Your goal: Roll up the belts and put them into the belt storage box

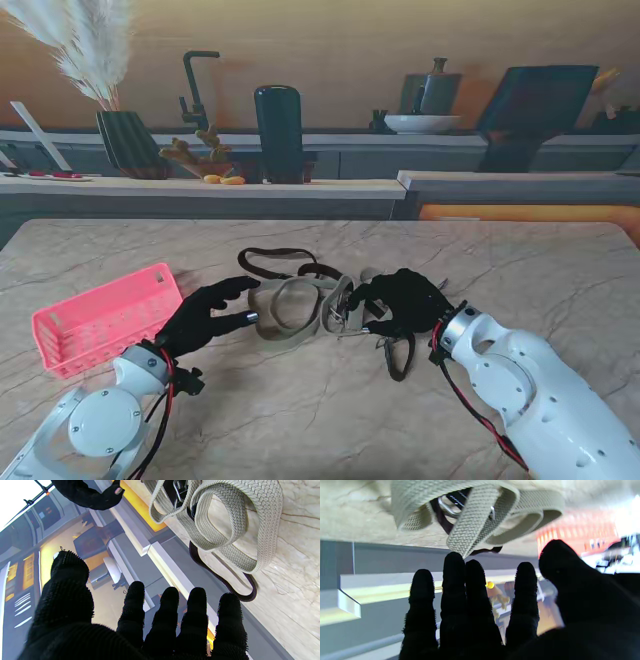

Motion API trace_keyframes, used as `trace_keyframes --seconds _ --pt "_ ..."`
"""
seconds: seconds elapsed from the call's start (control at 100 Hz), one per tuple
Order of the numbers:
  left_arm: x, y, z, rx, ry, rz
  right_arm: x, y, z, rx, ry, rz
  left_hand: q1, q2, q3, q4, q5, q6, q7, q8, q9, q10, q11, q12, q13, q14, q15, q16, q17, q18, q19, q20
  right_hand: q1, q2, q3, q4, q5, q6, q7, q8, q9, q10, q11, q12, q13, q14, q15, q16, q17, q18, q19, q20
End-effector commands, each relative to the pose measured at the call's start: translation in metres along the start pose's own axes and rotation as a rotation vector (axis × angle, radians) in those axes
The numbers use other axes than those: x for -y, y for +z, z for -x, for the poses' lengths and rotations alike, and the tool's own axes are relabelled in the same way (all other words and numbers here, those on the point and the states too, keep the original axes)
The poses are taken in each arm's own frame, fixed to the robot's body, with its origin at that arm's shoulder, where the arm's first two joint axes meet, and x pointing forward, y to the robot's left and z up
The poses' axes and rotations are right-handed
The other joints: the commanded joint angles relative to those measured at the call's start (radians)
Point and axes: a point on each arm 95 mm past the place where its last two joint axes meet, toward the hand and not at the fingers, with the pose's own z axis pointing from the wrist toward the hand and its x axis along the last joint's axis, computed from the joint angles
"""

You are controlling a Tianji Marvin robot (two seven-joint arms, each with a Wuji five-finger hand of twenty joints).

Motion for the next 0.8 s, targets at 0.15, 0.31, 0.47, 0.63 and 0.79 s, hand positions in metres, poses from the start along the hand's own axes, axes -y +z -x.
trace_keyframes --seconds 0.15,0.31,0.47,0.63,0.79 --pt "-0.004 -0.003 0.005 0.022 -0.023 0.013 -0.003 0.023 0.004 -0.084 -0.151 -0.03 -0.009 0.019 -0.009 0.015 0.025 -0.02 -0.01 0.013 0.031 -0.013 -0.005 0.0 0.026 0.008 0.019 0.016 0.006 -0.007 0.01 0.02 0.021 -0.027 0.044 -0.031 0.023 -0.051 0.066 -0.067 0.08 -0.016 0.197 0.11 0.067 -0.032 0.264 0.127 0.05 -0.045 0.141 0.046" --pt "-0.004 -0.001 0.005 0.029 -0.041 0.015 0.004 0.04 0.007 -0.102 -0.192 -0.07 -0.005 0.028 -0.018 0.015 0.027 -0.021 -0.009 0.015 0.04 -0.014 -0.002 0.004 0.033 0.009 0.025 0.022 0.003 -0.006 0.017 0.023 0.046 -0.025 0.061 -0.028 0.02 -0.06 0.062 -0.077 0.091 -0.008 0.218 0.121 0.074 -0.022 0.294 0.143 0.045 -0.04 0.164 0.045" --pt "-0.005 0.0 0.006 0.03 -0.044 0.029 0.012 0.052 0.01 -0.076 -0.26 -0.117 -0.002 0.037 -0.027 0.015 0.029 -0.019 -0.01 0.017 0.049 -0.014 0.001 0.007 0.041 0.012 0.03 0.026 0.004 -0.003 0.024 0.024 0.138 0.0 0.074 -0.029 -0.023 -0.087 0.049 -0.078 0.071 -0.004 0.215 0.123 0.068 -0.028 0.29 0.133 0.041 -0.044 0.181 0.026" --pt "-0.006 0.0 0.006 0.033 -0.051 0.037 0.017 0.061 0.015 -0.029 -0.295 -0.143 0.002 0.042 -0.036 0.016 0.031 -0.021 -0.01 0.018 0.057 -0.013 0.003 0.01 0.048 0.015 0.034 0.03 0.004 0.0 0.03 0.025 0.215 0.005 0.081 -0.061 -0.123 -0.101 0.025 -0.118 0.043 0.016 0.25 0.168 0.054 -0.027 0.356 0.159 0.031 -0.049 0.218 0.008" --pt "-0.006 0.0 0.005 0.036 -0.055 0.042 0.022 0.068 0.02 -0.007 -0.31 -0.146 0.005 0.045 -0.044 0.017 0.031 -0.02 -0.011 0.019 0.062 -0.015 0.003 0.012 0.052 0.014 0.036 0.034 0.005 0.005 0.036 0.027 0.218 0.017 0.082 -0.074 -0.15 -0.108 0.06 -0.151 0.044 0.022 0.303 0.199 0.06 -0.029 0.425 0.193 0.029 -0.048 0.261 0.005"
